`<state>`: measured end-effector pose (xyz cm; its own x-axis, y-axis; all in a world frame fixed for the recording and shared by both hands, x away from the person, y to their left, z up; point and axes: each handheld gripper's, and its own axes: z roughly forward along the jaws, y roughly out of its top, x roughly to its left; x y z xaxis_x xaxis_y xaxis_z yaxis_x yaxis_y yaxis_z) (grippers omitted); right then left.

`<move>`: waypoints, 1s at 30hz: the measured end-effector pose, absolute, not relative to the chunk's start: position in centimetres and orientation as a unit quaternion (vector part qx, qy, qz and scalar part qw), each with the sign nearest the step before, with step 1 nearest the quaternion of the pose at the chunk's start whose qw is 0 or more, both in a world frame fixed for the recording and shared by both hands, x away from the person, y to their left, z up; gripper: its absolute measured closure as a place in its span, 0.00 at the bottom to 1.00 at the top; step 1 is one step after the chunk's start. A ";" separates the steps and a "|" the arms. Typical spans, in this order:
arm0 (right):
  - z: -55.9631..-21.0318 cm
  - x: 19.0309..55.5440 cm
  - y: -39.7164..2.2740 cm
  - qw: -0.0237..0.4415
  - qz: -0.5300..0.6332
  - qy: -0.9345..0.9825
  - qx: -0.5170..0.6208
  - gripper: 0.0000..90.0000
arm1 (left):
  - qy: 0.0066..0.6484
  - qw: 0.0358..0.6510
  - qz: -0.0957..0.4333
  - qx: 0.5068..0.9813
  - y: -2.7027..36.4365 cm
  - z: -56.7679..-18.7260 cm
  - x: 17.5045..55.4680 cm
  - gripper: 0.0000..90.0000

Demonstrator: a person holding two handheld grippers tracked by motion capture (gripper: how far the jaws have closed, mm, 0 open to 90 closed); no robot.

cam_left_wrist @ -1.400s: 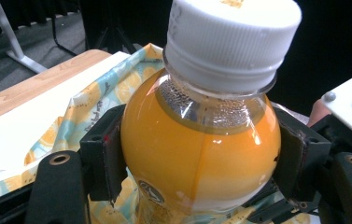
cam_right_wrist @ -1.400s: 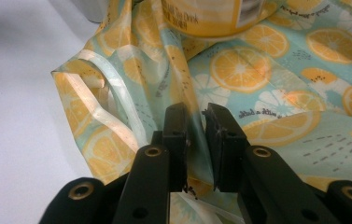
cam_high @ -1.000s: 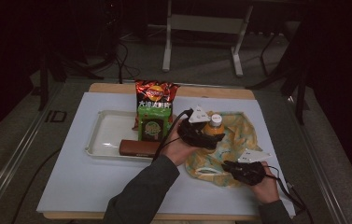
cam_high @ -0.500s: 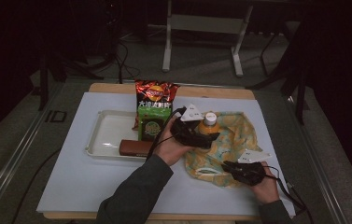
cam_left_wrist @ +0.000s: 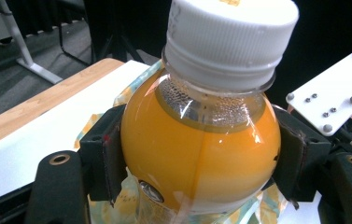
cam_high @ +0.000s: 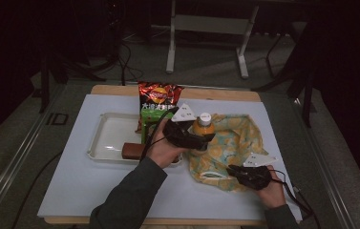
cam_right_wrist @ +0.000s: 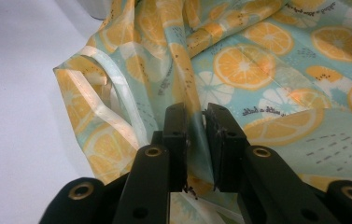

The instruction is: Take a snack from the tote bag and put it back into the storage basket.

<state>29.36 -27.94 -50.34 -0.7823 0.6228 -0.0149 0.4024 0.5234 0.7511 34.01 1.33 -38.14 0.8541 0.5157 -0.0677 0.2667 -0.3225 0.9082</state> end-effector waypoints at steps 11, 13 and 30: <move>-50.3 29.3 -27.9 0.143 0.385 0.862 0.297 0.87 | 0.252 0.533 0.122 0.799 3.7 -38.0 34.0 0.33; -50.3 29.3 -27.9 0.143 0.386 0.862 0.297 0.87 | 0.254 0.534 0.122 0.797 4.2 -38.0 34.0 0.33; -50.4 29.3 -27.9 0.142 0.383 0.864 0.295 0.87 | 0.265 0.536 0.129 0.791 7.7 -38.0 33.8 0.33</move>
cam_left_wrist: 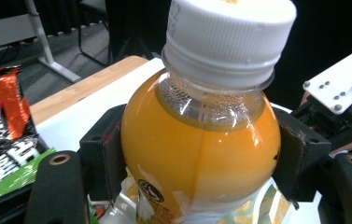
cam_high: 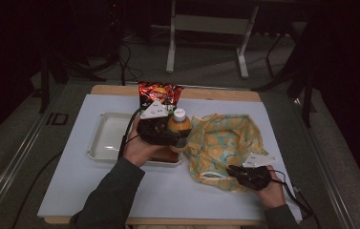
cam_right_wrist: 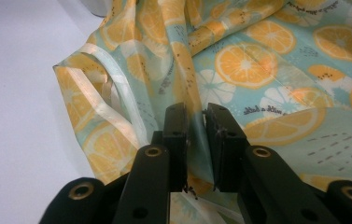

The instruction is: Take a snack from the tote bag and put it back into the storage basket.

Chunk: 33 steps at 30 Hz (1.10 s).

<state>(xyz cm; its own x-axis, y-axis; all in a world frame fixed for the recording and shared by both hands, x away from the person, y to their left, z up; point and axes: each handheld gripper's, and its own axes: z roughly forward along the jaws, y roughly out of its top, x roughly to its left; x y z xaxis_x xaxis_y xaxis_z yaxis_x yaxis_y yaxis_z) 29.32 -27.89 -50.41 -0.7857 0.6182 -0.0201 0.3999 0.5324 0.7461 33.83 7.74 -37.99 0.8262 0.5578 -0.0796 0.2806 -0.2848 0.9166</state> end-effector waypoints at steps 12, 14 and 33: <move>-50.4 29.3 -27.9 0.142 0.383 0.864 0.294 0.87 | 0.267 0.539 0.139 0.786 10.0 -37.8 33.6 0.33; -50.4 29.3 -27.9 0.142 0.383 0.864 0.295 0.87 | 0.268 0.537 0.142 0.787 10.4 -37.9 33.6 0.33; -50.4 29.3 -27.9 0.141 0.384 0.863 0.296 0.87 | 0.301 0.525 0.165 0.778 15.0 -38.5 33.3 0.33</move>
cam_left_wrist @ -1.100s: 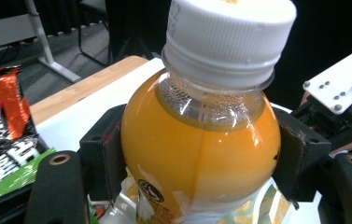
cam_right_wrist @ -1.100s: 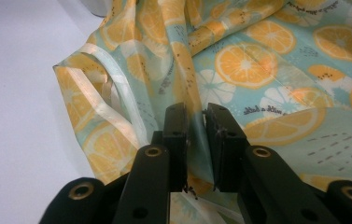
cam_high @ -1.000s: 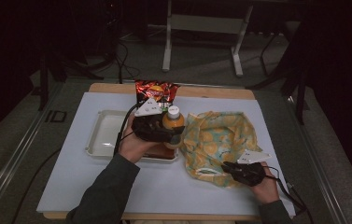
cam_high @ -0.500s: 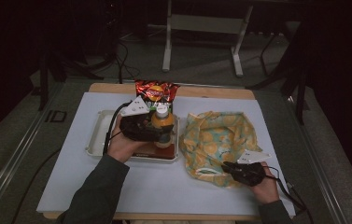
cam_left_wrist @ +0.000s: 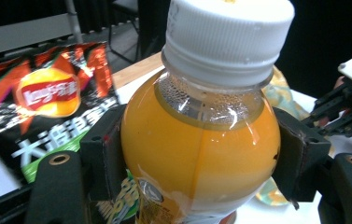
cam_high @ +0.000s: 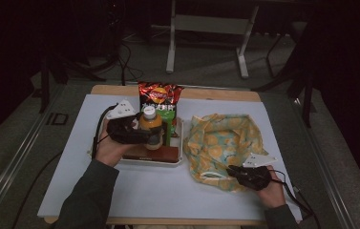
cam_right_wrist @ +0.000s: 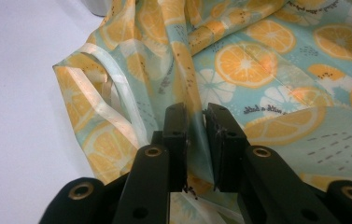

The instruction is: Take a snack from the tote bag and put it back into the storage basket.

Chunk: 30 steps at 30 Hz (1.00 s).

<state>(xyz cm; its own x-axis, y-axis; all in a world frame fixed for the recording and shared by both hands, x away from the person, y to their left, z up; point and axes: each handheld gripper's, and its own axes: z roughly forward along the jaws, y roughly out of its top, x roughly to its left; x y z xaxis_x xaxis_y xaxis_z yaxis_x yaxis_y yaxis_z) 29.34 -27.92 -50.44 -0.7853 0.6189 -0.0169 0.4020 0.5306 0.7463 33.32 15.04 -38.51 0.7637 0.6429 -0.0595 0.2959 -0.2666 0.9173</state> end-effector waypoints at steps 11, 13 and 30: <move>-50.4 29.3 -28.0 0.142 0.382 0.864 0.295 0.87 | 0.326 0.523 0.184 0.766 18.1 -38.8 32.9 0.33; -50.4 29.3 -28.0 0.142 0.383 0.863 0.296 0.87 | 0.332 0.520 0.185 0.765 18.6 -38.9 32.8 0.33; -50.4 29.2 -28.0 0.141 0.385 0.862 0.298 0.87 | 0.366 0.510 0.208 0.750 23.1 -40.0 32.1 0.33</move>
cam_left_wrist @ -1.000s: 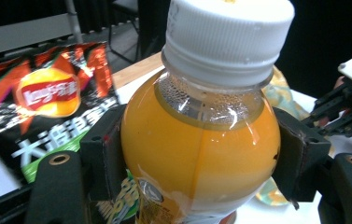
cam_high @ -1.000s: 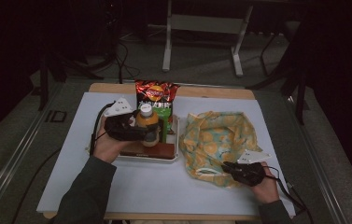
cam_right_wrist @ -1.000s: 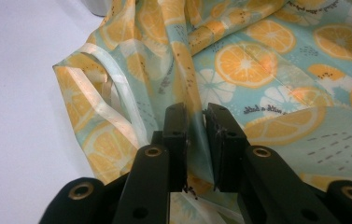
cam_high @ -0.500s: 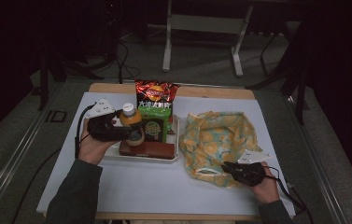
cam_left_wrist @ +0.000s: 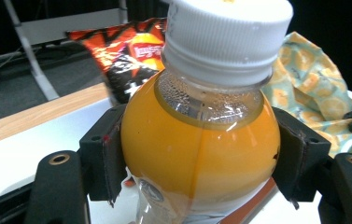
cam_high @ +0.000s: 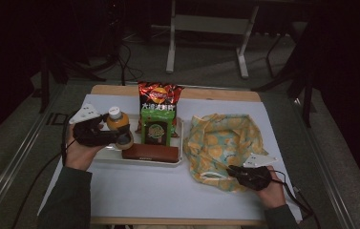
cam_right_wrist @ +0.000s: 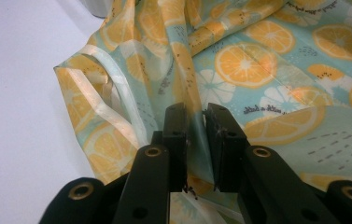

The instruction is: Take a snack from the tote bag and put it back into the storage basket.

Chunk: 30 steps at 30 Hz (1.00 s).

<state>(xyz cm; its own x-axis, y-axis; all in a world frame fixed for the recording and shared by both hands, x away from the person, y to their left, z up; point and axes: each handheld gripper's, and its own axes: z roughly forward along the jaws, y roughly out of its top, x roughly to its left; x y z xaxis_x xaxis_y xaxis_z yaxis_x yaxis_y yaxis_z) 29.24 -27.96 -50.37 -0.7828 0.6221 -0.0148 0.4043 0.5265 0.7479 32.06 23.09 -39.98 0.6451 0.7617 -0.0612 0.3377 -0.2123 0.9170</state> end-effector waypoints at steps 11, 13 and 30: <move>-50.4 29.2 -27.9 0.141 0.384 0.862 0.298 0.87 | 0.394 0.501 0.218 0.739 25.3 -41.1 31.9 0.33; -50.4 29.2 -27.9 0.141 0.385 0.862 0.298 0.87 | 0.398 0.499 0.220 0.738 25.6 -41.3 31.9 0.33; -50.5 29.2 -27.9 0.139 0.384 0.863 0.298 0.87 | 0.403 0.487 0.209 0.746 26.1 -43.8 32.4 0.33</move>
<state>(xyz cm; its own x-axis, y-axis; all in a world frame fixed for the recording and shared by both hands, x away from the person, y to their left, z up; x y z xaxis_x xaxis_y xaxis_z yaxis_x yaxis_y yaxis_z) 29.18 -27.87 -50.47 -0.7838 0.6209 -0.0113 0.4076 0.5280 0.7450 32.41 26.09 -43.77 0.5870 0.8055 -0.0808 0.3987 -0.2008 0.8949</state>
